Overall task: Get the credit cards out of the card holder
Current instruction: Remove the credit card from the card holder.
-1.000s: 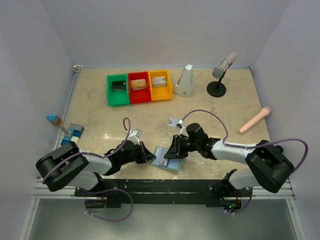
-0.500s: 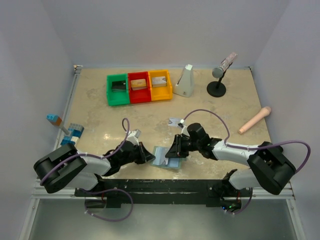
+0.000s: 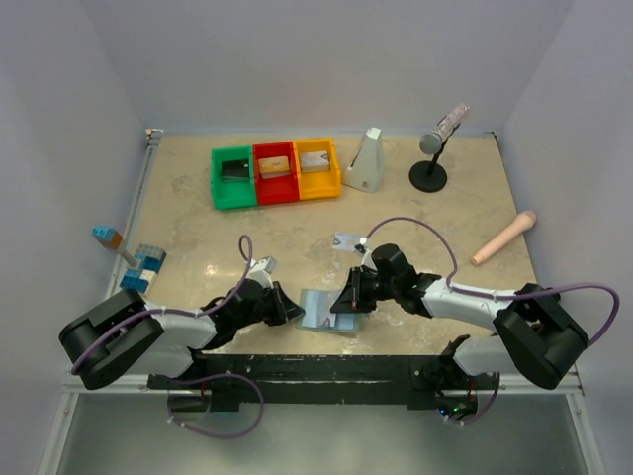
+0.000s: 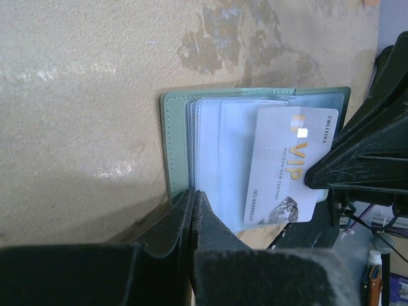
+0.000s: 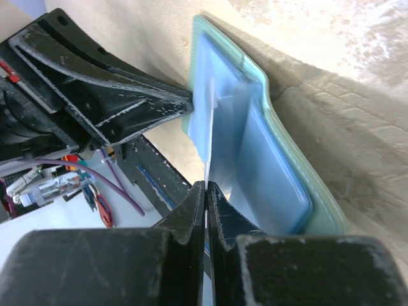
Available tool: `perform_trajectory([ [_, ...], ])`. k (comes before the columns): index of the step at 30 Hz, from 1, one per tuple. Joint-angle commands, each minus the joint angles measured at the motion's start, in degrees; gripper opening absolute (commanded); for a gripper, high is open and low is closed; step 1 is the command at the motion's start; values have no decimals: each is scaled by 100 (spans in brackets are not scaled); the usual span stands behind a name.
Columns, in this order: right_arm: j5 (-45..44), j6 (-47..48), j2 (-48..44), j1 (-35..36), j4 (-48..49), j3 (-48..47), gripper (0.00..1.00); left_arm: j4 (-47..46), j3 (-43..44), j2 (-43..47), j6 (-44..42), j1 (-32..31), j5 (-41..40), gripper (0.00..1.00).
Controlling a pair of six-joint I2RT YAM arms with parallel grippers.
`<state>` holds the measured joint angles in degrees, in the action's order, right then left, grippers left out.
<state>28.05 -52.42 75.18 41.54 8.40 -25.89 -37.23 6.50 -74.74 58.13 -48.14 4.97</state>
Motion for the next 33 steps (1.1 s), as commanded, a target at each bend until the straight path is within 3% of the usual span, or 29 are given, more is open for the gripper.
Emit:
perform_trajectory([
  [1, -151, 109, -144, -84, -286, -48, 0, 937, -193, 135, -126, -11, -313, 0],
  [9, -230, 232, -196, -129, -629, -100, 0, 1008, -202, 258, -126, -11, -322, 0],
  [23, -476, 909, -1206, -621, -2386, -592, 0, 1051, -114, 732, -258, -11, -251, 0],
  [28, -765, 1348, -1663, -621, -3361, -1084, 0, 1560, 149, 1180, -390, -11, -382, 15],
  [33, -1213, 2007, -1954, -621, -4354, -1796, 0, 2342, 465, 1874, -478, 6, -795, 37],
])
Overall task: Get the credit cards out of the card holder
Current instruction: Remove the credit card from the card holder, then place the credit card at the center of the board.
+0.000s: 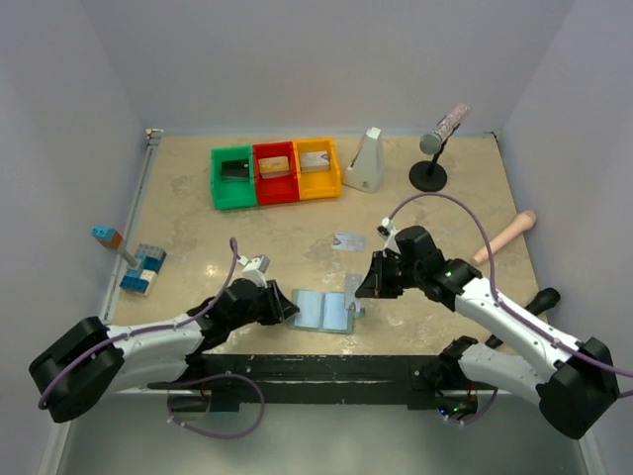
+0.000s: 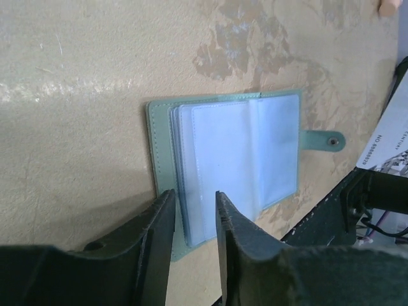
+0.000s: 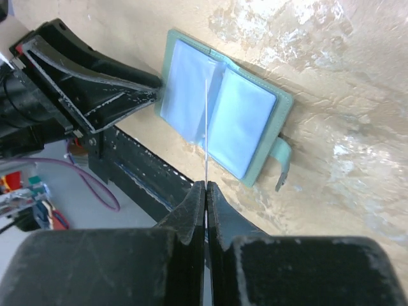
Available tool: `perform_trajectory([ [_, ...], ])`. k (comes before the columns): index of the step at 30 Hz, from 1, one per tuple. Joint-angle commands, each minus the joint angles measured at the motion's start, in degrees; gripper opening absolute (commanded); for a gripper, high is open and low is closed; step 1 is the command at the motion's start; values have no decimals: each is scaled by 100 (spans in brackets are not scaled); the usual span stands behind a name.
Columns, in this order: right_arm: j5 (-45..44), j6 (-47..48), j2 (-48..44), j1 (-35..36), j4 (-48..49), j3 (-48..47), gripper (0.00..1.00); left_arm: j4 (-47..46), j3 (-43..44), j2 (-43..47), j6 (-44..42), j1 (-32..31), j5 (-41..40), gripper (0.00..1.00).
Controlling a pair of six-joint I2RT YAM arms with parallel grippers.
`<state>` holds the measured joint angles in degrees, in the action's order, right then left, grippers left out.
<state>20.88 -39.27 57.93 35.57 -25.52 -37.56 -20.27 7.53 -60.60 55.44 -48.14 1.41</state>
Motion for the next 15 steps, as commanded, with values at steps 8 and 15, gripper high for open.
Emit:
perform_trajectory([
  [8, -340, 1438, -528, -7, -1587, -1297, 0, 1403, 873, 1410, -341, 59, -642, 59],
  [15, 1363, 2080, -608, -15, -1395, -1289, 0, -1729, -241, 1841, -508, 112, 586, 59],
])
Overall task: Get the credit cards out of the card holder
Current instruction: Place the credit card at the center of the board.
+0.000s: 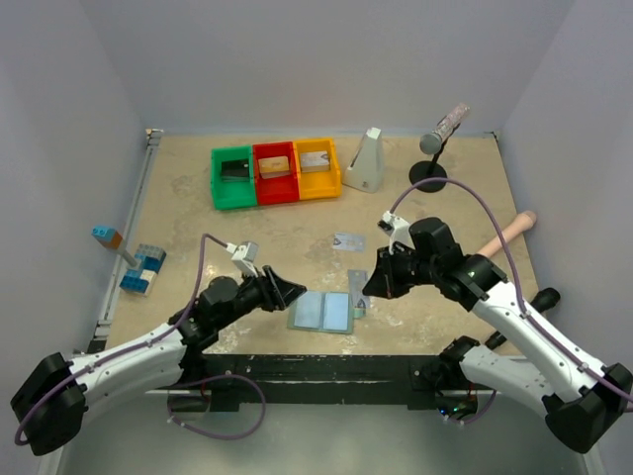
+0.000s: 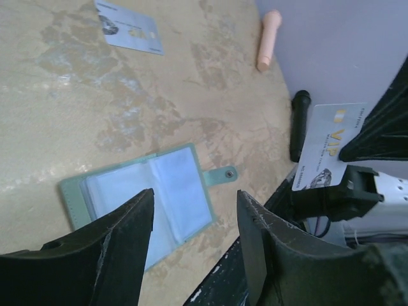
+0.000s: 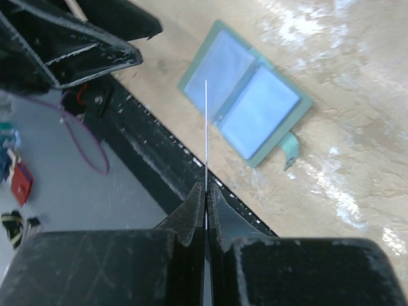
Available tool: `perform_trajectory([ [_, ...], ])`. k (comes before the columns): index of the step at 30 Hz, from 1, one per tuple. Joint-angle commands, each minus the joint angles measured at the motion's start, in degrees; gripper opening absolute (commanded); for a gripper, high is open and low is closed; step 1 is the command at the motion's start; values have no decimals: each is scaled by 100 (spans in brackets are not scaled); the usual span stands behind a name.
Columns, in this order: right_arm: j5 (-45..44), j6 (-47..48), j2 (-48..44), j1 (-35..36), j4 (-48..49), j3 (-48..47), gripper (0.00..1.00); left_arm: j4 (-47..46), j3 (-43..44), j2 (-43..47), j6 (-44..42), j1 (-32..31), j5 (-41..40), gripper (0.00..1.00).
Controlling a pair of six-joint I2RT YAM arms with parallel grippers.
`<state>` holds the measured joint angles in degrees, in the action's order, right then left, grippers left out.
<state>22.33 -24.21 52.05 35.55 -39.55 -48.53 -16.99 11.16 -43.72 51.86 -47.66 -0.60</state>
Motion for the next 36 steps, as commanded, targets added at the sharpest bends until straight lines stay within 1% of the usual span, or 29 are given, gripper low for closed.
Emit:
perform_trajectory([
  [1, 1569, 627, 59, -13, 9, -200, 0, -2454, -719, 128, -97, 72, 1051, 58],
  [3, 2115, 750, 173, 4, 0, -218, 0, -3411, -922, -39, -62, 90, 1560, 58],
  [5, 2310, 838, 156, 48, 0, -192, 0, -4072, -958, -276, 43, 108, 1991, 58],
  [8, 2557, 1014, 121, 83, -122, -235, 0, -4715, -835, -636, 167, 143, 2589, 58],
  [12, 2628, 1269, 209, 171, -421, -367, 0, -5147, -572, -1032, 281, 143, 3161, 59],
  [15, 2619, 1374, 331, 224, -553, -446, 0, -4929, -256, -1234, 202, 143, 3531, 59],
  [20, 2628, 1401, 446, 356, -510, -473, 0, -4927, -79, -1489, 246, 143, 3646, 59],
  [24, 2575, 1454, 630, 523, -562, -569, 0, -4717, 167, -1674, 220, 108, 3944, 59],
  [28, 2548, 1533, 815, 663, -650, -762, 0, -4480, 247, -1780, 123, 73, 3927, 59],
  [33, 2513, 1594, 956, 795, -721, -938, 0, -4146, 299, -1710, -35, 46, 3927, 57],
  [36, 2505, 1612, 1008, 804, -747, -983, 0, -3970, 369, -1683, -158, -6, 3945, 54],
])
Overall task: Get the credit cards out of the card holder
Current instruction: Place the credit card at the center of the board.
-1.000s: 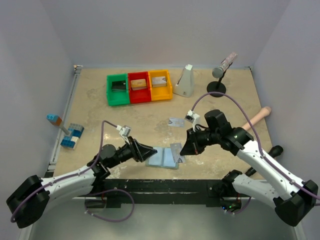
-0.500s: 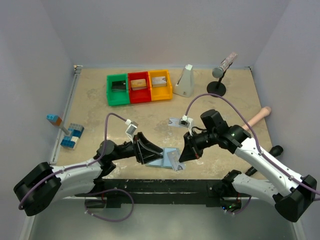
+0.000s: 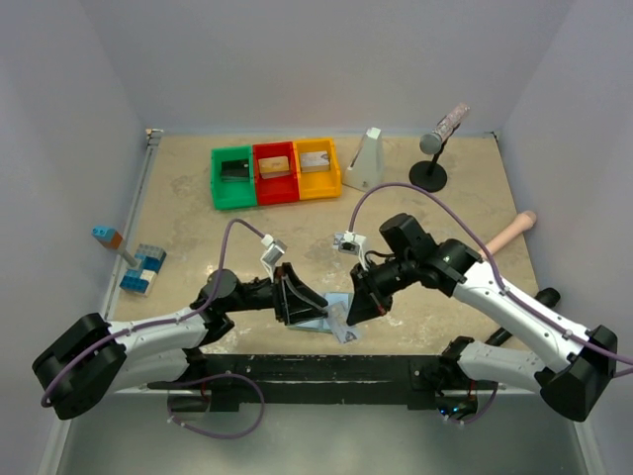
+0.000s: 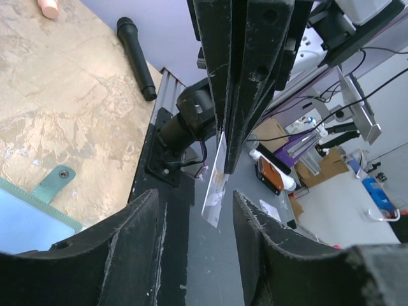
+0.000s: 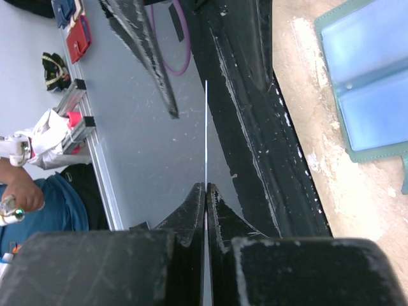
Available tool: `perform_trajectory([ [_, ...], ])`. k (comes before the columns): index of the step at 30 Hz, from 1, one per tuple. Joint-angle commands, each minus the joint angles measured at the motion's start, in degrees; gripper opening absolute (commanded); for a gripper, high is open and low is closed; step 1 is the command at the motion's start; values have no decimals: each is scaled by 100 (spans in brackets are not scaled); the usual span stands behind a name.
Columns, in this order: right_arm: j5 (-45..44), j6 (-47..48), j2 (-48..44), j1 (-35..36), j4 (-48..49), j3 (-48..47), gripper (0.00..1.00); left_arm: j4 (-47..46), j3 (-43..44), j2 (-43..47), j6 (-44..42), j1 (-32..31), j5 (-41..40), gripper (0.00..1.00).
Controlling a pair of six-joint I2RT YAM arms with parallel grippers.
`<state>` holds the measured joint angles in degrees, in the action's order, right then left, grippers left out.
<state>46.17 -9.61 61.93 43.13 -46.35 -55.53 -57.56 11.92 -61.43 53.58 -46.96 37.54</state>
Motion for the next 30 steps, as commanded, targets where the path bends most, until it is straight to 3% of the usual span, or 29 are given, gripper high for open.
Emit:
perform_trajectory([
  [1, 111, 161, 29, 46, -85, -301, 0, 122, 302, 79, -348, -103, 148, 51],
  [8, 102, 222, 126, 81, -129, -362, 0, 79, 302, 26, -340, -156, 184, 24],
  [12, -37, 214, 118, 90, -199, -380, 0, 78, 258, 52, -348, -156, 131, 0],
  [14, -510, 4, -40, 90, -104, -345, 4, 192, 258, 70, -314, -147, -9, 0],
  [16, -845, -321, -330, 3, 186, -205, 30, 333, 214, 122, -252, -129, -255, 0],
  [19, -1074, -761, -716, -244, 486, -72, 48, 482, 144, 297, -112, -103, -677, 0],
  [24, -1952, -1376, -1488, -297, 1003, 225, 51, 1324, 13, 947, 195, -94, -1975, 0],
  [26, -2479, -1789, -1937, -297, 1539, 646, 49, 1851, -58, 1272, 599, -94, -3001, 0],
  [30, -2850, -2711, -2598, -297, 2910, 1666, 50, 2118, -164, 1748, 1013, -85, -3718, 0],
])
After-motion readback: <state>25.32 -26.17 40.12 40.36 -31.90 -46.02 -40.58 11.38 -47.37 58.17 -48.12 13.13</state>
